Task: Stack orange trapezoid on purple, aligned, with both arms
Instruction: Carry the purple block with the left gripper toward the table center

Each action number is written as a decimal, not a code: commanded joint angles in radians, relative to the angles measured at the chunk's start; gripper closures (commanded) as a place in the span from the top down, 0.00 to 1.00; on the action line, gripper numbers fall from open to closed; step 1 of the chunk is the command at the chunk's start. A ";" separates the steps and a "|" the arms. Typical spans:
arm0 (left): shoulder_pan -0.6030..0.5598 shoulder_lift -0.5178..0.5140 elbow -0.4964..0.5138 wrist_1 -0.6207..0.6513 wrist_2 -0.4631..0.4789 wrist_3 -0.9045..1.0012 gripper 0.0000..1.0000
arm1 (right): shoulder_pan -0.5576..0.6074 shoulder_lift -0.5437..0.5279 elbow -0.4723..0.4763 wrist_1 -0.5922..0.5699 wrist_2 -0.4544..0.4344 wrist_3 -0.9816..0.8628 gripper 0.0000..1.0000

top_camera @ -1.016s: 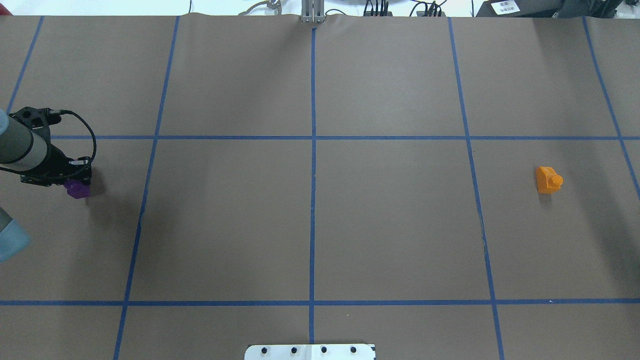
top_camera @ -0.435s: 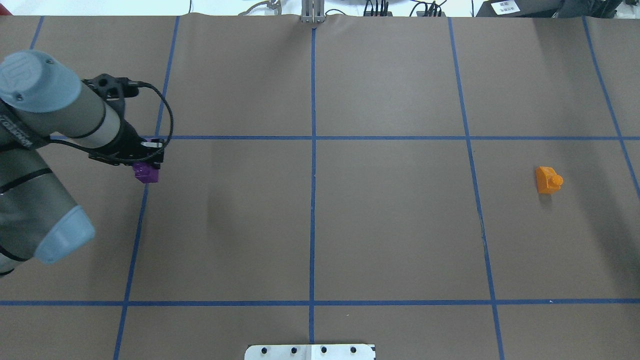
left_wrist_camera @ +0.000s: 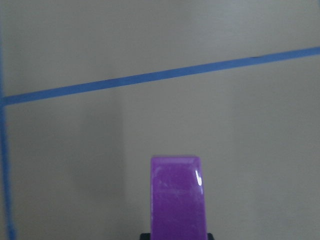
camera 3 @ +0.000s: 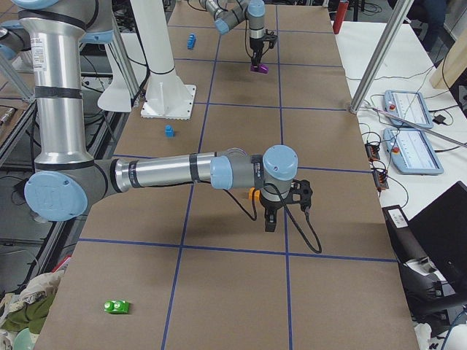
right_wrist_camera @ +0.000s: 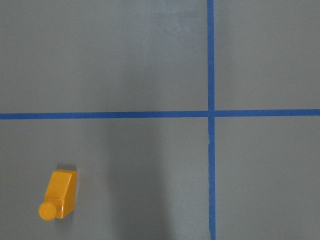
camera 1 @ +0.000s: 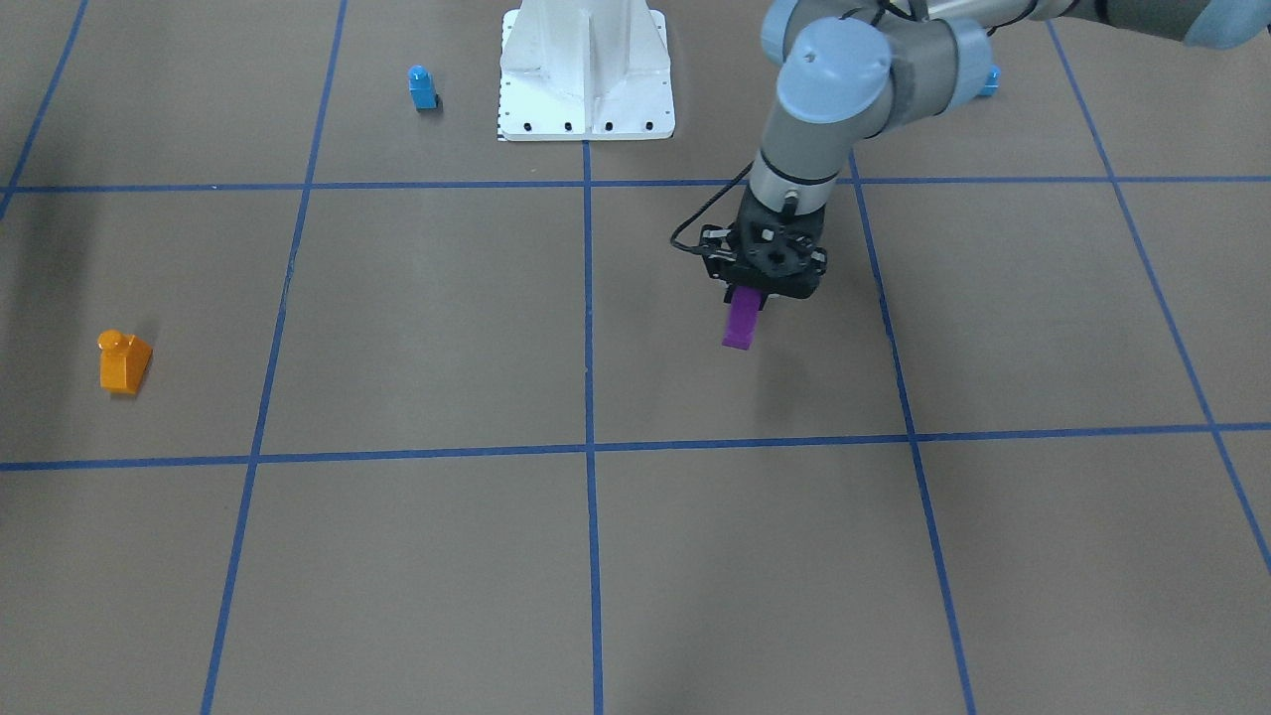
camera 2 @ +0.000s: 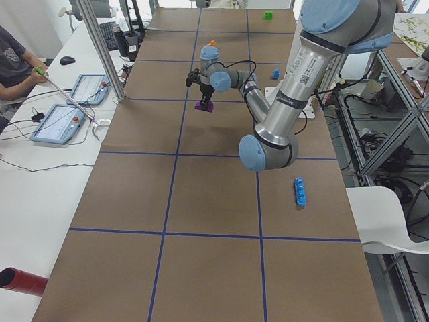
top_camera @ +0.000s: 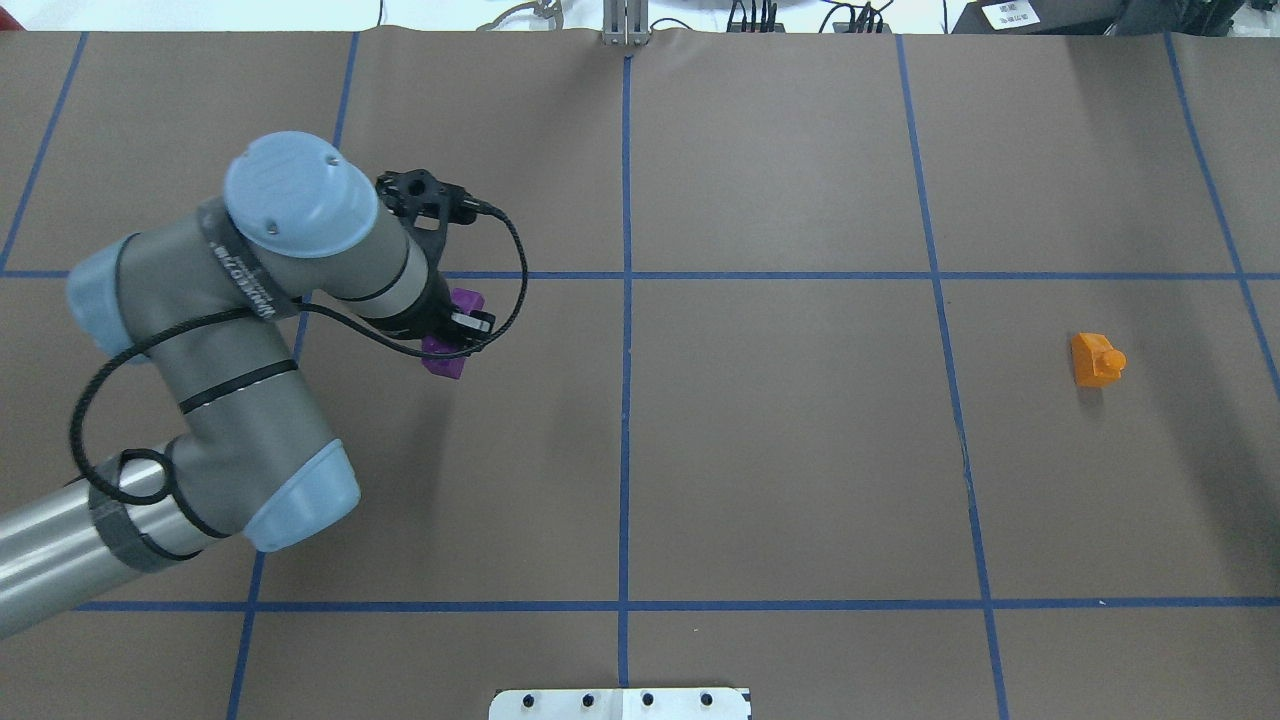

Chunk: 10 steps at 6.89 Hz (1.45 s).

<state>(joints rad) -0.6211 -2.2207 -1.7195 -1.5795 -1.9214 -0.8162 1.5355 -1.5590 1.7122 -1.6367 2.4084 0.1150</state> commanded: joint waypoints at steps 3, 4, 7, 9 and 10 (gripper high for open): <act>0.026 -0.376 0.487 -0.098 0.047 0.216 0.00 | 0.000 0.004 -0.003 0.000 0.024 0.000 1.00; 0.029 -0.376 0.550 -0.172 0.048 0.216 0.00 | 0.000 0.004 -0.002 0.000 0.025 0.002 1.00; 0.041 -0.376 0.601 -0.214 0.047 0.268 0.00 | 0.000 0.004 0.000 0.000 0.026 0.000 1.00; 0.043 -0.375 0.603 -0.205 0.054 0.259 0.68 | 0.000 0.004 0.004 0.000 0.026 0.000 1.00; 0.040 -0.376 0.598 -0.209 0.056 0.262 0.75 | 0.000 0.004 0.006 0.002 0.026 -0.001 1.00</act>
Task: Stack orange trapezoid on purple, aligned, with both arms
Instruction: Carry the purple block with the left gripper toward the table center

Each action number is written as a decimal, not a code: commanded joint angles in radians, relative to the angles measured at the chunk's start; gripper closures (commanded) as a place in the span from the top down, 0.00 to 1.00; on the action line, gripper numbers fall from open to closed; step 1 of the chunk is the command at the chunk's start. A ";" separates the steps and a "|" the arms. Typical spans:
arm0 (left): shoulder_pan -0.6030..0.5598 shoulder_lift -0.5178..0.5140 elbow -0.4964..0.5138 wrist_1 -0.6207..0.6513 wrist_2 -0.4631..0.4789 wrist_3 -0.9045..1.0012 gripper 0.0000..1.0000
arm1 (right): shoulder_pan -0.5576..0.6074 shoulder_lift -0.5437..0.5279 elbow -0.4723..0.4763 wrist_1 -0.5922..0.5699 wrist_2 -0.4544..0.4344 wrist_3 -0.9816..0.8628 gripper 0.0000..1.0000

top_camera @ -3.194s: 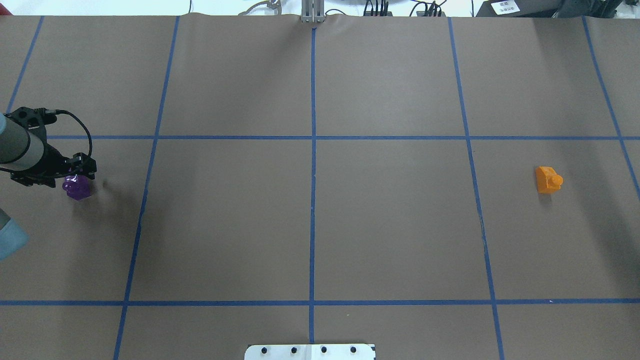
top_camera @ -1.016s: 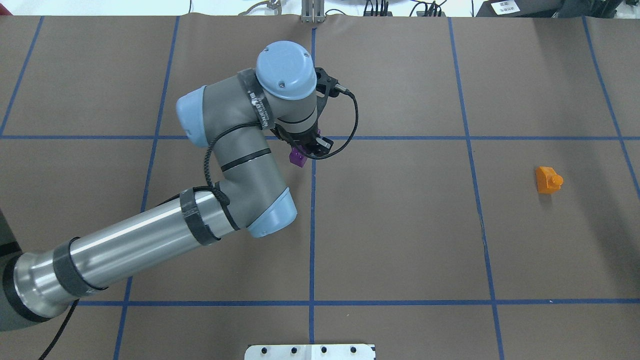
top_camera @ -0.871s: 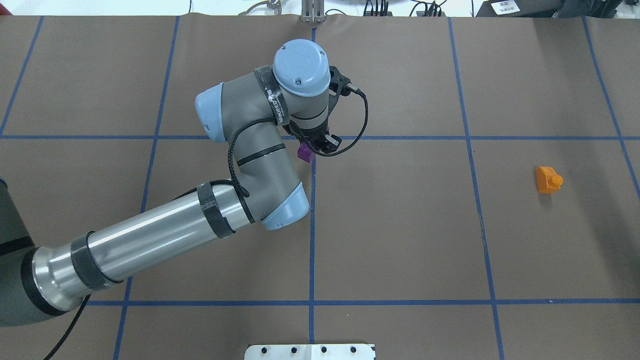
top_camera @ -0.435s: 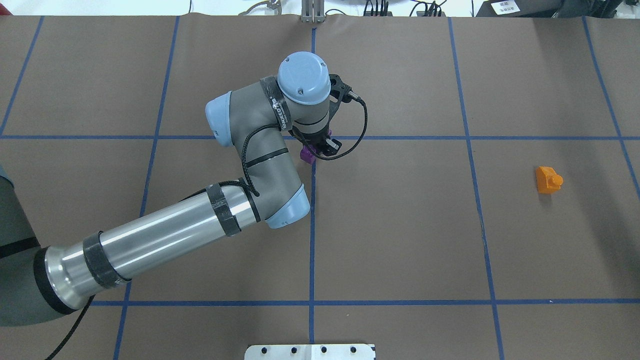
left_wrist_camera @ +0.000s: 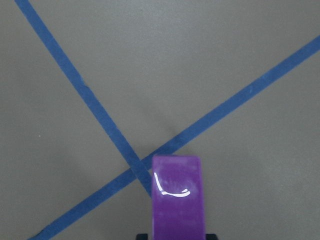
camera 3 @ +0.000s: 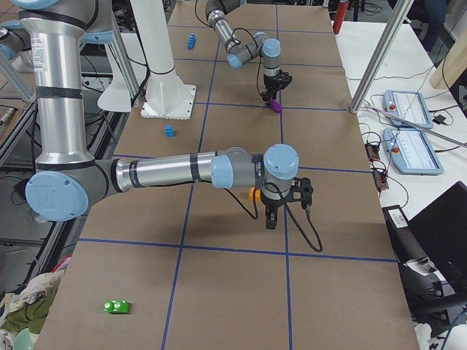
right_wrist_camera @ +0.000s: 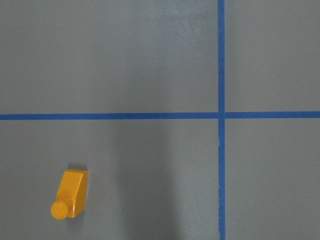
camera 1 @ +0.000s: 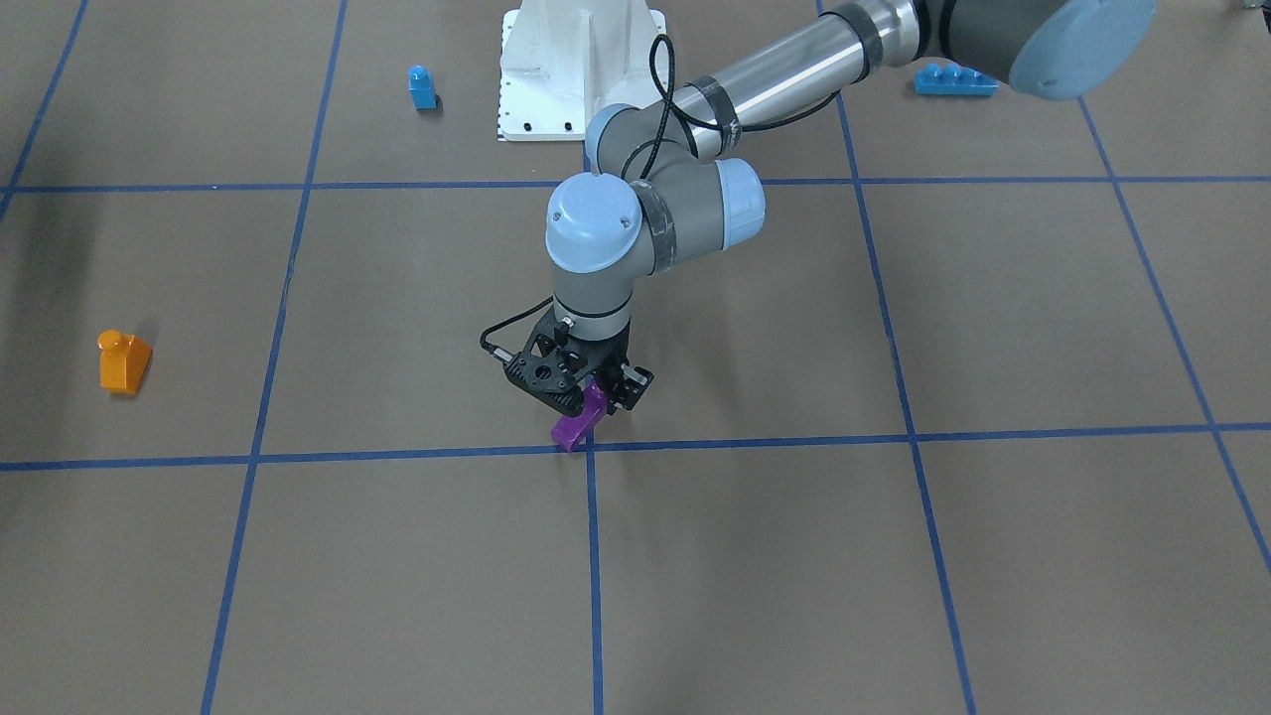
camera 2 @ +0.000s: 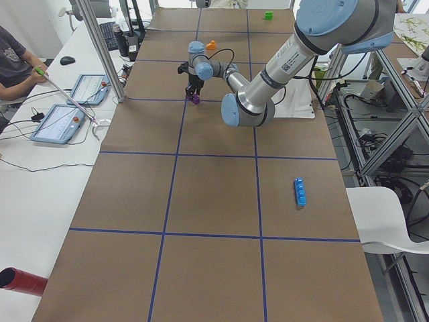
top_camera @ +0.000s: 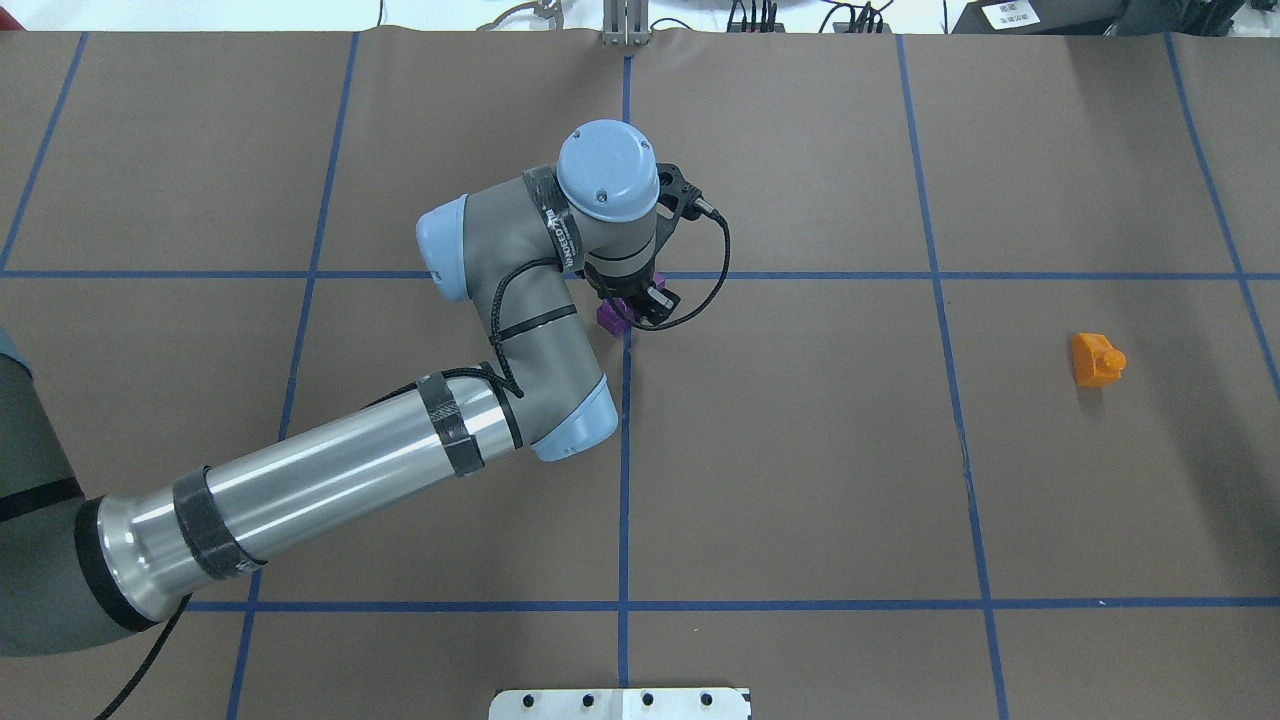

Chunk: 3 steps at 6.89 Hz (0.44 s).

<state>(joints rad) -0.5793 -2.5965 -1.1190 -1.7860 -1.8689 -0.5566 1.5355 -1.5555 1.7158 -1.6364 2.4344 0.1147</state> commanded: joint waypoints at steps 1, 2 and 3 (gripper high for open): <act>-0.016 -0.002 -0.010 0.000 -0.006 0.006 0.94 | 0.000 0.000 0.011 0.001 -0.002 -0.001 1.00; -0.037 -0.008 -0.034 0.007 -0.010 0.003 0.99 | -0.006 -0.001 0.024 0.003 -0.006 0.002 1.00; -0.081 -0.008 -0.057 0.026 -0.095 0.000 1.00 | -0.027 -0.008 0.047 0.015 -0.012 0.035 1.00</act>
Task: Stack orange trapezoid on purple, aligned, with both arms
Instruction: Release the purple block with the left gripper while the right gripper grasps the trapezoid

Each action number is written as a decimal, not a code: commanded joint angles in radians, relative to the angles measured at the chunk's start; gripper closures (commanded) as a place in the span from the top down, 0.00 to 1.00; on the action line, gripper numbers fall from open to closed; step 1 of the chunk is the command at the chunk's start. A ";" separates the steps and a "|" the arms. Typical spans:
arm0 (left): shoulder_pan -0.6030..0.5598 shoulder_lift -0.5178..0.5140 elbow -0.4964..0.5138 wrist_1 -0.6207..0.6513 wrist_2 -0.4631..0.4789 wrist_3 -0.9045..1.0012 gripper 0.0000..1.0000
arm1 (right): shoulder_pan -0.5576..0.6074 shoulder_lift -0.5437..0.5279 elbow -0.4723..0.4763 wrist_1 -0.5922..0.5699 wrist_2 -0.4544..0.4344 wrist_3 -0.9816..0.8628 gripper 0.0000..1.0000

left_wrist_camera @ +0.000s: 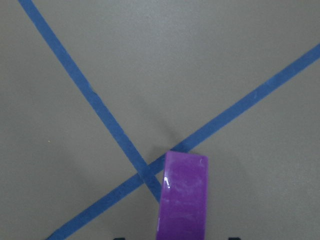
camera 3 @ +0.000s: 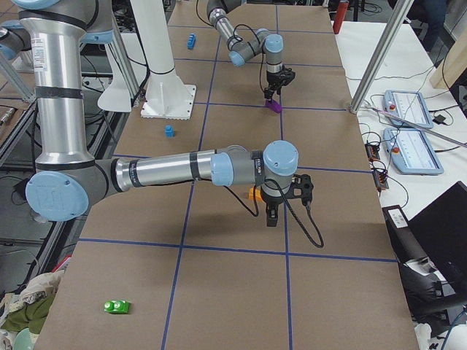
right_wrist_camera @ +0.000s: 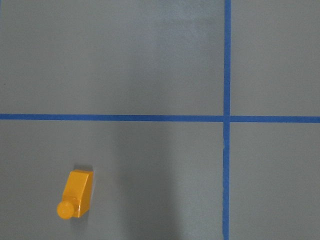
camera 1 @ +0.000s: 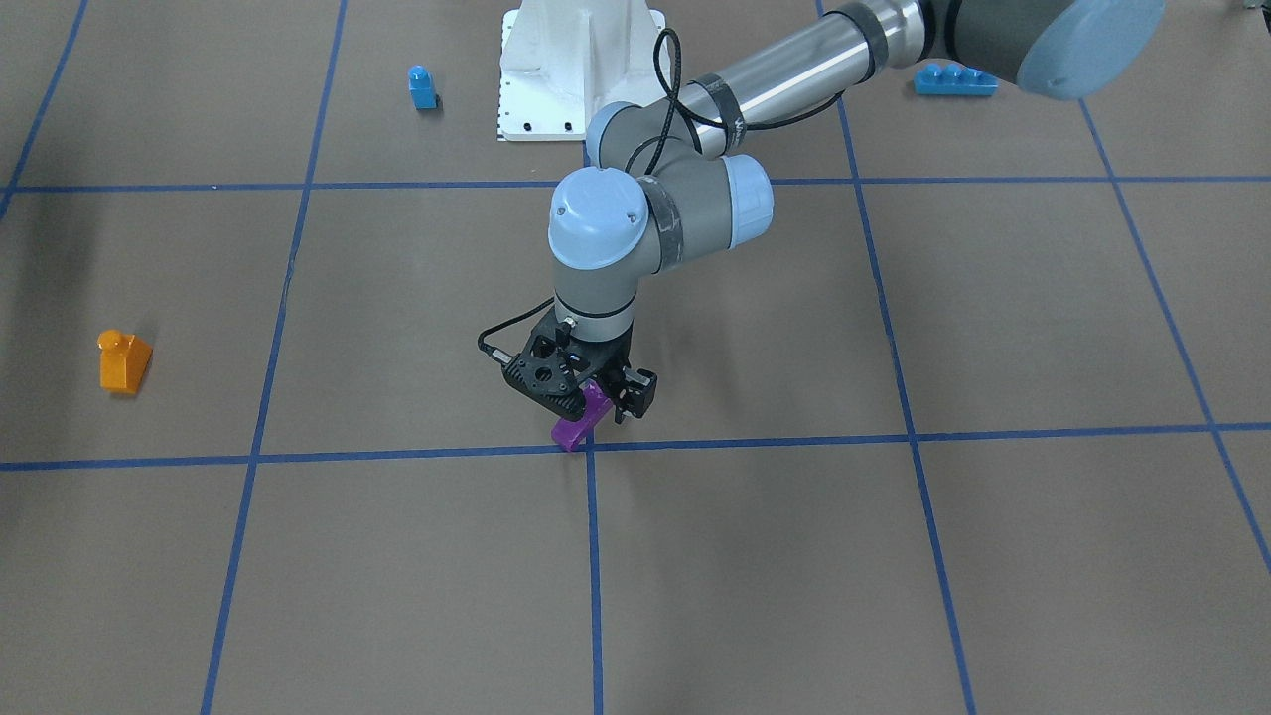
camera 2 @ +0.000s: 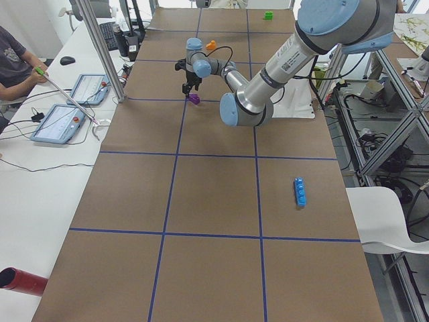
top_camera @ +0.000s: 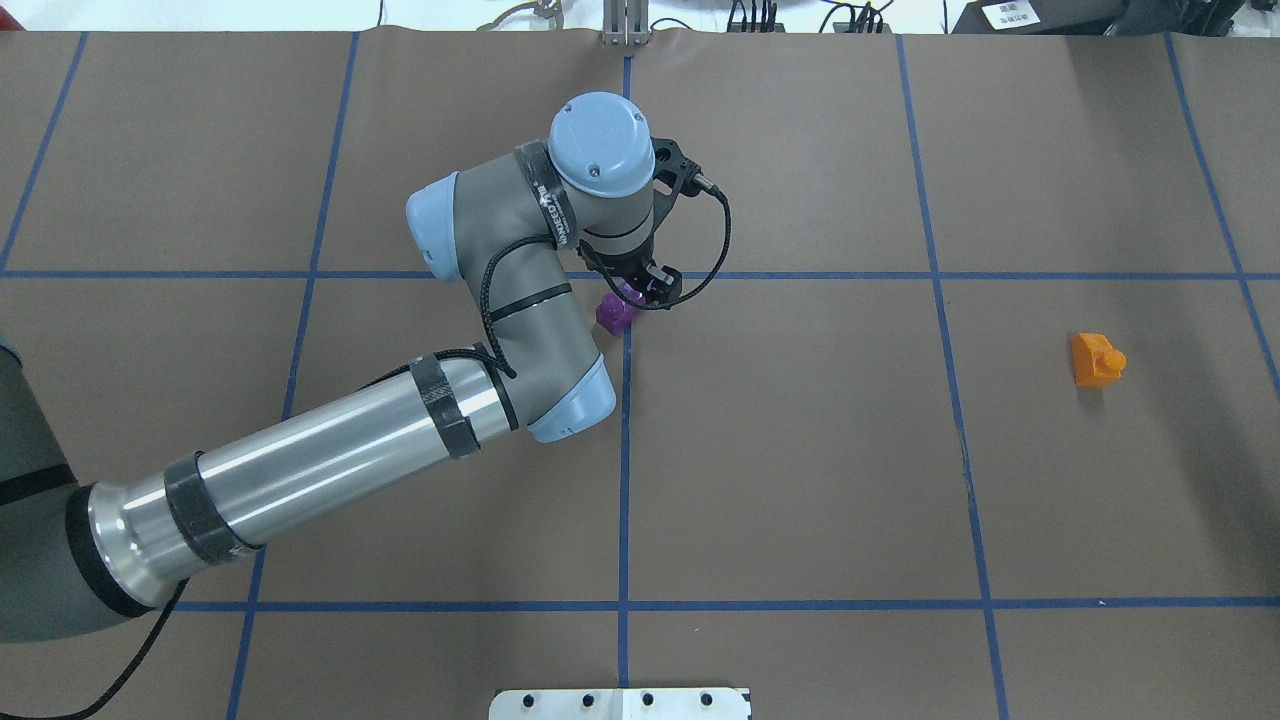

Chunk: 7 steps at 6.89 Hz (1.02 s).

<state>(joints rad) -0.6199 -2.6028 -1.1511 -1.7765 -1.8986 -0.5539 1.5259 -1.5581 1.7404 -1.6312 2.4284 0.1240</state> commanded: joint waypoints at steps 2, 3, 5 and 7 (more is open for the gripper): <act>-0.075 0.003 -0.126 0.139 -0.114 -0.006 1.00 | -0.172 -0.084 0.047 0.298 -0.105 0.312 1.00; -0.084 0.004 -0.174 0.187 -0.114 -0.007 1.00 | -0.263 -0.114 0.034 0.456 -0.150 0.483 1.00; -0.093 0.006 -0.205 0.221 -0.114 -0.006 1.00 | -0.421 -0.091 0.022 0.521 -0.184 0.696 1.00; -0.100 0.018 -0.228 0.230 -0.116 -0.006 1.00 | -0.477 -0.057 -0.030 0.521 -0.209 0.721 1.00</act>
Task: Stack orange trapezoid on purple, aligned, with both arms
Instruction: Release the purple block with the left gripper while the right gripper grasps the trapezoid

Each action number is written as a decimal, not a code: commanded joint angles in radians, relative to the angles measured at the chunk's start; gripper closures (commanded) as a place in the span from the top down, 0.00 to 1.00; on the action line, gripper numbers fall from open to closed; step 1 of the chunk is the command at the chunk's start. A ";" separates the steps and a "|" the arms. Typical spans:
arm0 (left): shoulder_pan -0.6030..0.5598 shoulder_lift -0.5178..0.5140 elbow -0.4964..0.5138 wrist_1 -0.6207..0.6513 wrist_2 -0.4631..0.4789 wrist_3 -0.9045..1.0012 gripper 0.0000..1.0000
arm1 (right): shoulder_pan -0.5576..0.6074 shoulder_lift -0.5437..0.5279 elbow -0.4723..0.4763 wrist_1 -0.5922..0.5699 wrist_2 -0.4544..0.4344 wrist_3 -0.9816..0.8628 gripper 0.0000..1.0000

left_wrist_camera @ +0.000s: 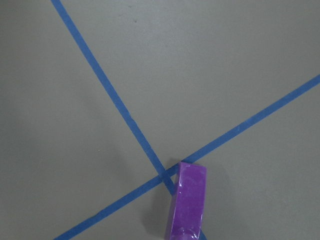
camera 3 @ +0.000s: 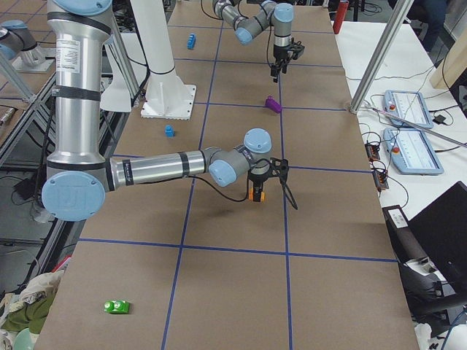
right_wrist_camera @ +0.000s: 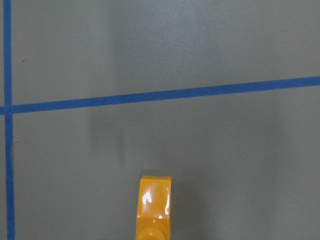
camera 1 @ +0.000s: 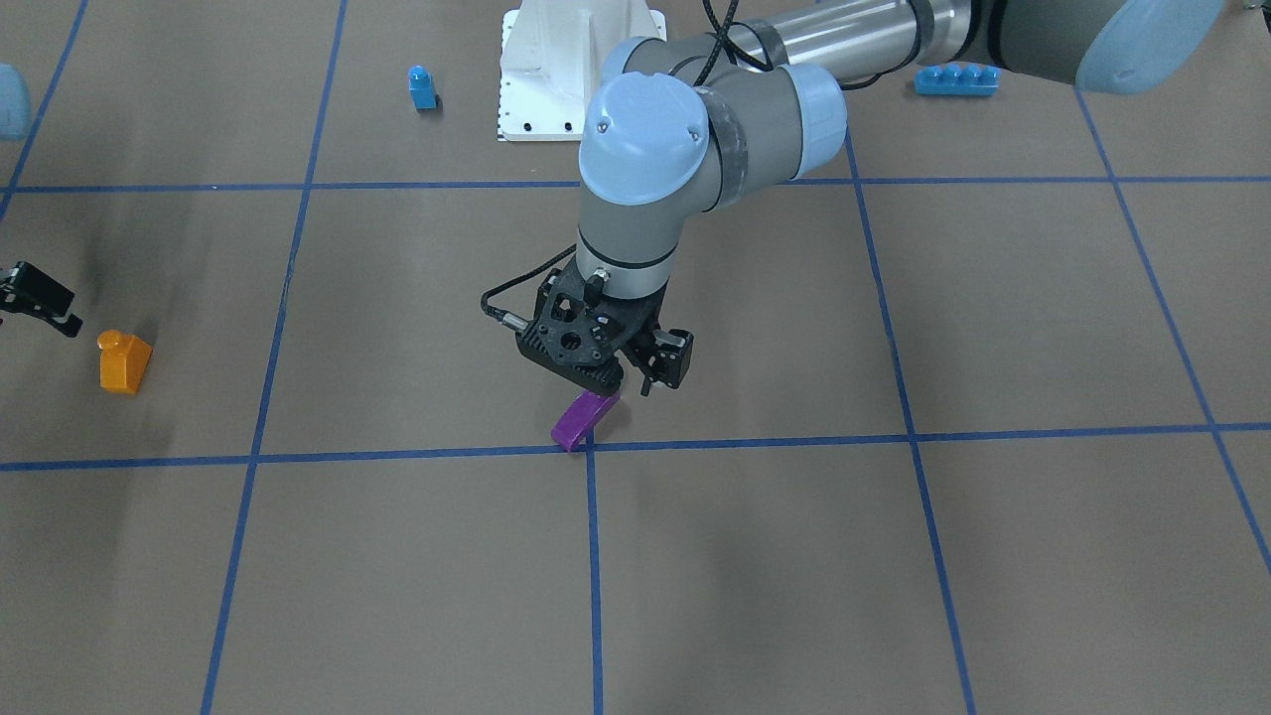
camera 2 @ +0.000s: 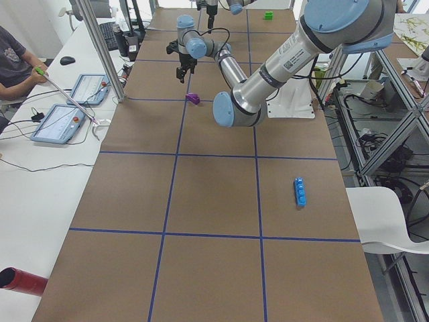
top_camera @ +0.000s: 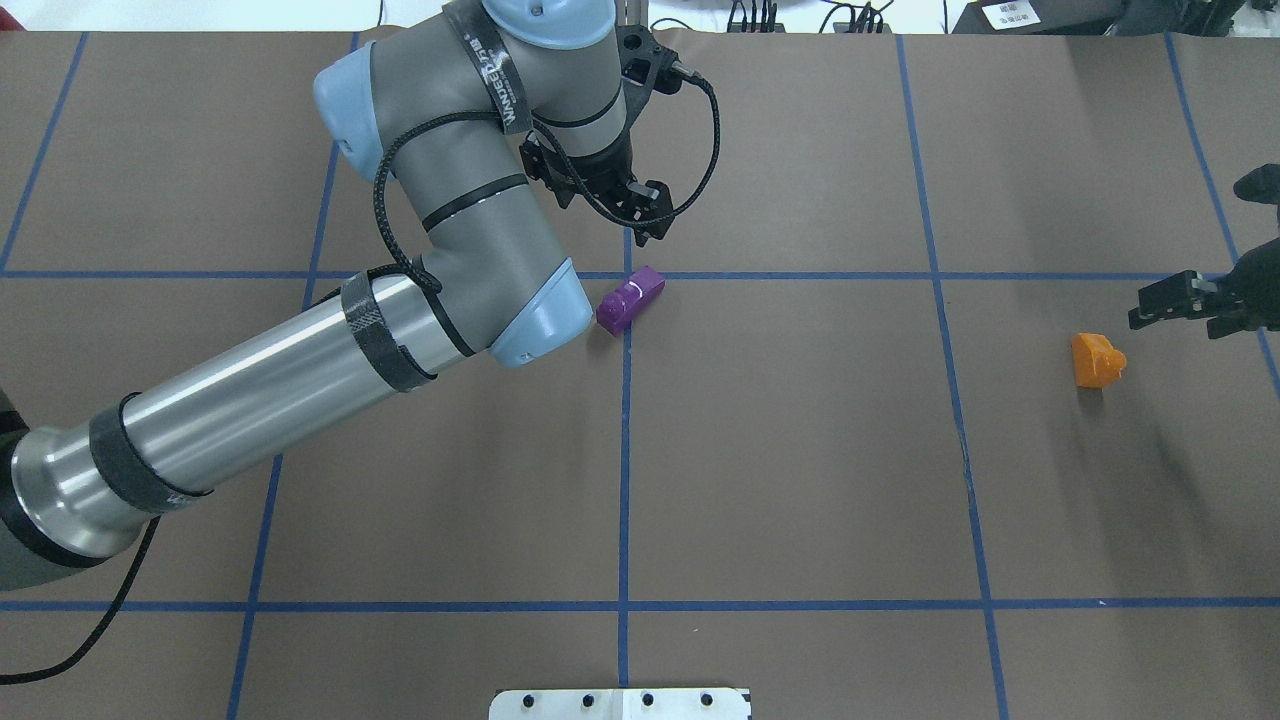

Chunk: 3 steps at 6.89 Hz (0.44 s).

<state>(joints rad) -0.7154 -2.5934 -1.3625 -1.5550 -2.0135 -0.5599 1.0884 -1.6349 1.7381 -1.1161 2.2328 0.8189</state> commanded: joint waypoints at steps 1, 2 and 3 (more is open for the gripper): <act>-0.004 0.025 -0.044 0.013 -0.001 0.000 1.00 | -0.051 0.044 -0.066 0.007 -0.016 0.026 1.00; -0.004 0.036 -0.056 0.013 -0.001 0.000 1.00 | -0.065 0.061 -0.092 0.005 -0.019 0.026 1.00; -0.006 0.035 -0.056 0.013 -0.001 0.000 1.00 | -0.082 0.072 -0.118 0.005 -0.021 0.026 1.00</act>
<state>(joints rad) -0.7196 -2.5634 -1.4110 -1.5426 -2.0141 -0.5599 1.0270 -1.5808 1.6546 -1.1104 2.2150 0.8443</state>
